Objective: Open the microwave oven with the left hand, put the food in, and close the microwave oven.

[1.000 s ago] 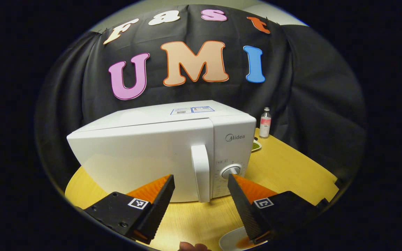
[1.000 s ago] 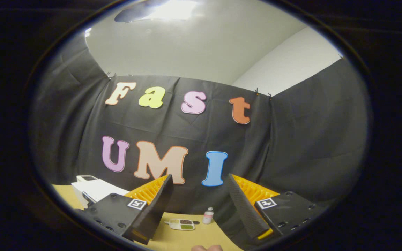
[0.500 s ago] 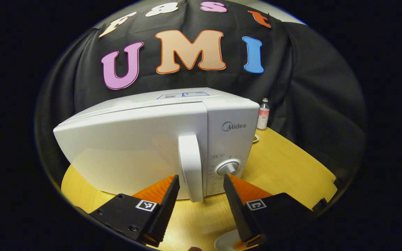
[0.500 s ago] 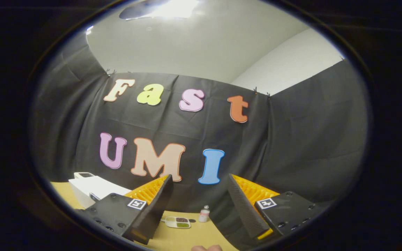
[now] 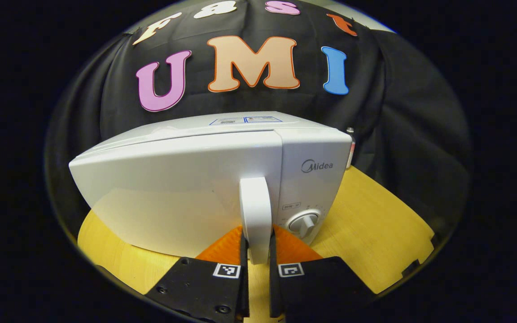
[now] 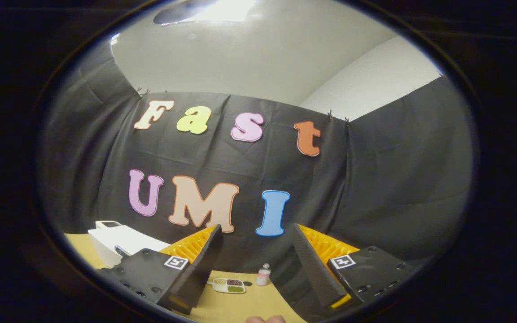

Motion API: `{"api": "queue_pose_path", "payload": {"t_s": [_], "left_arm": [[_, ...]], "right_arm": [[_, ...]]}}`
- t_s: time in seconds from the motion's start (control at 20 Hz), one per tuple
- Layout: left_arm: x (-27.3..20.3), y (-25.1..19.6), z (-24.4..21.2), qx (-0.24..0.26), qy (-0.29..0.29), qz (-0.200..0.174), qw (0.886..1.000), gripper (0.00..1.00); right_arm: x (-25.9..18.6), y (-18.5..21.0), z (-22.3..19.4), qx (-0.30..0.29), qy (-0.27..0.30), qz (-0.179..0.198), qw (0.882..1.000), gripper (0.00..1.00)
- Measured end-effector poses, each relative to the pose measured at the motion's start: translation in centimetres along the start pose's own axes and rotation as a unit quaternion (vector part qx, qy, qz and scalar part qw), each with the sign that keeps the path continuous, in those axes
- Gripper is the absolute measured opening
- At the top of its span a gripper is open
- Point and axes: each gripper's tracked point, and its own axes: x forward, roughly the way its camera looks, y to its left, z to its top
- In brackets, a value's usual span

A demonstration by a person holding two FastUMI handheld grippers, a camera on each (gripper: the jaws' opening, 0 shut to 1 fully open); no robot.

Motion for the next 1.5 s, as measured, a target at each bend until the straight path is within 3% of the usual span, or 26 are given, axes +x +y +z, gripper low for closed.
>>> {"api": "queue_pose_path", "payload": {"t_s": [0.3,0.9,1.15,1.5], "left_arm": [[0.0,-0.1,-0.1,0.012,0.013,-0.031,0.999,0.02],[-0.7,-0.1,-0.5,0.008,0.03,-0.047,0.998,0.01],[-8.8,0.9,-4.0,0.006,0.004,-0.06,0.998,0.01],[-18.7,6.5,-8.9,-0.016,0.016,-0.022,0.999,0.0]], "right_arm": [[0.1,0.6,0.0,0.004,0.0,0.004,1.0,0.96],[-1.1,0.8,1.2,-0.003,-0.008,0.005,1.0,0.96],[-1.4,1.5,1.3,-0.002,-0.014,0.009,1.0,0.96],[-1.4,8.5,0.3,0.008,-0.004,0.082,0.997,0.96]]}}
